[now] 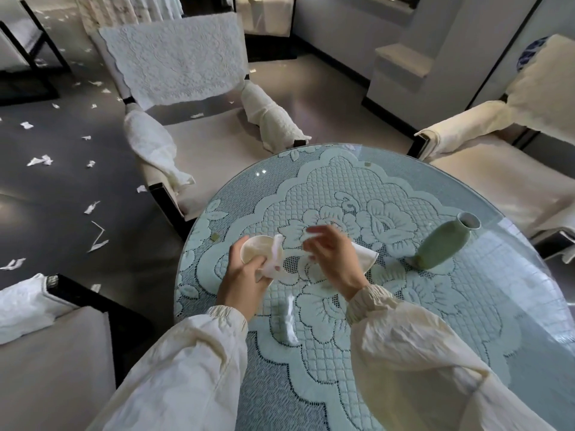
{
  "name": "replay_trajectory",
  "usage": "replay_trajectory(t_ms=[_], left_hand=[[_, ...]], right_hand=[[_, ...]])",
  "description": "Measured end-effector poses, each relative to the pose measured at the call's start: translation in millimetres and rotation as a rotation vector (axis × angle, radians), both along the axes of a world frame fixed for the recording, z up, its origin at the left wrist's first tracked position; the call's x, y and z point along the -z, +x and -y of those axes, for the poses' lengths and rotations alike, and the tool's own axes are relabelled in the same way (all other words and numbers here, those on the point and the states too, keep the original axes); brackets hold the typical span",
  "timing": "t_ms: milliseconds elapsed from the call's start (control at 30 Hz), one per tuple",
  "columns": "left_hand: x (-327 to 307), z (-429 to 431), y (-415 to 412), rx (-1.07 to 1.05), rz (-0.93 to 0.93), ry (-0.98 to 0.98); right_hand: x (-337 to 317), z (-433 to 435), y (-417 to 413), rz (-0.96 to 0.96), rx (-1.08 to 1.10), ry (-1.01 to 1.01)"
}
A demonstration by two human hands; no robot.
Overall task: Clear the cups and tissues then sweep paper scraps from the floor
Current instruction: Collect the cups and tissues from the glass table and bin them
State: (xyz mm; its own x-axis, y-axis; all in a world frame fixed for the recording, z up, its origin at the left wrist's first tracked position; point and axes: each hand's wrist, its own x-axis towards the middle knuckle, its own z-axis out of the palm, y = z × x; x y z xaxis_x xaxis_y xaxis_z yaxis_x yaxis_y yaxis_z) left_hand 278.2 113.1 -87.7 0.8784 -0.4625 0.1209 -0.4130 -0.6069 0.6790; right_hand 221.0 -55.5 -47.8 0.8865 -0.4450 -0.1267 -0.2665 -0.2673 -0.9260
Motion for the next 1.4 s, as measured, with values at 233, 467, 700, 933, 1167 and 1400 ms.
replay_trajectory(t_ms=[233, 467, 700, 933, 1167, 1400], left_hand=[[12, -29, 1, -0.101, -0.107, 0.087], [17, -31, -8, -0.156, -0.169, 0.026], [18, -26, -6, -0.352, -0.119, -0.136], [19, -37, -2, -0.264, -0.133, 0.045], [20, -42, -6, -0.140, -0.142, 0.130], [-4, -37, -3, -0.235, -0.182, -0.148]], right_hand=[[69, -30, -34, -0.486, -0.404, -0.382], [81, -37, -41, -0.280, -0.220, -0.454], [41, 44, -38, -0.227, 0.180, -0.613], [46, 69, -28, -0.347, 0.070, -0.501], [55, 70, -18, -0.395, 0.018, -0.245], [36, 60, -3, -0.273, 0.120, 0.043]])
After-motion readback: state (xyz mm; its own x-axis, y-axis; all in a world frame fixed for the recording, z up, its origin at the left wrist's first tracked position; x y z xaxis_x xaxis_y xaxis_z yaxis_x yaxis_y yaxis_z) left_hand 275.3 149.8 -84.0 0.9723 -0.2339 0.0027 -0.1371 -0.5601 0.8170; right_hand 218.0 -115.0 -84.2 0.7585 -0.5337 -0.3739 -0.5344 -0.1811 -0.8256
